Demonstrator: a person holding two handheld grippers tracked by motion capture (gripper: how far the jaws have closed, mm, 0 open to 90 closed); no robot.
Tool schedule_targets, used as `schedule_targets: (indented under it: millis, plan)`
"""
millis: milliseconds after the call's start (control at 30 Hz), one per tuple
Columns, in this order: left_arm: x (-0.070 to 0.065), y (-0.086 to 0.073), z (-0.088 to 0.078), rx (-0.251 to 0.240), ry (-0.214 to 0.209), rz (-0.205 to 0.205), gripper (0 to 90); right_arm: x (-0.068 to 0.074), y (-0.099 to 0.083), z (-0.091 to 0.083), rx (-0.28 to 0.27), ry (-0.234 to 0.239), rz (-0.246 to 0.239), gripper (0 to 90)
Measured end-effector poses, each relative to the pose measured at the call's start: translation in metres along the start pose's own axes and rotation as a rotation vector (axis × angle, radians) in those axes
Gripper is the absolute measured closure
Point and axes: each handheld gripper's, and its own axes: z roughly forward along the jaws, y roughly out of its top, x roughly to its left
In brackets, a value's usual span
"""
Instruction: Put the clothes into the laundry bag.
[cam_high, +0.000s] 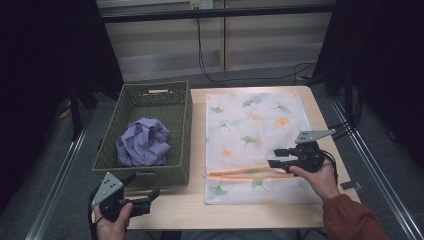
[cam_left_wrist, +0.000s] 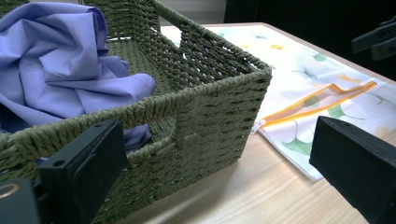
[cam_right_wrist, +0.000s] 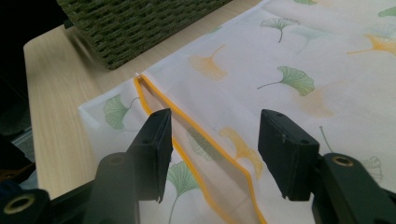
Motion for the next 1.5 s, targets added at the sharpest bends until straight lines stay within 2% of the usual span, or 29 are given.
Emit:
schedule_targets:
  millis: [200,233,500,567,667,700,733,800,900,967,1000,1067,1133,1167,1200,1233,1367,1500]
  plan:
    - [-0.002,0.0,0.003,0.011,-0.012,-0.001,3.6,-0.007,0.005,0.025,0.07,0.035,-0.003,46.7]
    - [-0.002,0.0,0.002,0.02,-0.016,0.014,3.6,-0.008,0.004,0.028,0.089,0.039,-0.001,47.4]
    - [-0.002,0.0,0.001,0.018,-0.02,0.015,3.6,-0.014,-0.011,0.043,0.175,0.042,-0.007,46.0]
    - [-0.002,0.0,0.001,0.017,-0.026,0.022,3.6,-0.017,-0.017,0.045,0.192,0.021,-0.027,45.9]
    - [0.0,-0.001,0.0,0.022,-0.028,0.009,3.6,-0.021,-0.02,0.047,0.205,0.013,-0.019,46.3]
    - [-0.001,-0.001,-0.001,0.019,-0.014,0.009,3.6,-0.023,-0.022,0.049,0.21,0.007,-0.019,46.4]
    - [-0.001,-0.001,-0.001,0.014,-0.027,0.003,3.6,-0.023,-0.023,0.05,0.221,0.0,-0.019,46.7]
    - [-0.001,-0.001,0.0,0.016,-0.026,0.003,3.6,-0.024,-0.024,0.051,0.223,-0.001,-0.022,46.7]
    - [-0.003,0.0,0.001,0.024,-0.022,0.03,3.6,-0.023,-0.027,0.053,0.25,-0.029,-0.032,48.3]
    - [-0.003,0.0,0.002,0.025,-0.028,0.031,3.6,-0.023,-0.028,0.054,0.247,-0.041,-0.04,48.6]
    - [-0.004,0.0,0.002,0.023,-0.024,0.029,3.6,-0.023,-0.03,0.055,0.257,-0.057,-0.038,54.3]
    - [-0.004,0.0,0.003,0.032,-0.022,0.042,3.6,-0.022,-0.031,0.056,0.256,-0.06,-0.047,55.8]
    - [-0.005,0.001,0.004,0.037,-0.033,0.053,3.6,-0.019,-0.029,0.056,0.277,-0.104,-0.048,65.1]
    - [-0.005,0.001,0.004,0.037,-0.033,0.053,3.6,-0.019,-0.029,0.056,0.277,-0.104,-0.048,65.1]
    - [-0.005,0.001,0.004,0.039,-0.035,0.054,3.6,-0.022,-0.03,0.055,0.268,-0.105,-0.047,71.6]
    - [-0.005,0.001,0.005,0.037,-0.04,0.058,3.6,-0.023,-0.03,0.055,0.262,-0.107,-0.048,74.2]
    - [-0.005,0.001,0.005,0.037,-0.038,0.056,3.6,-0.021,-0.031,0.055,0.256,-0.14,-0.049,76.6]
    - [-0.005,0.001,0.006,0.039,-0.046,0.056,3.6,-0.017,-0.031,0.058,0.249,-0.148,-0.057,76.6]
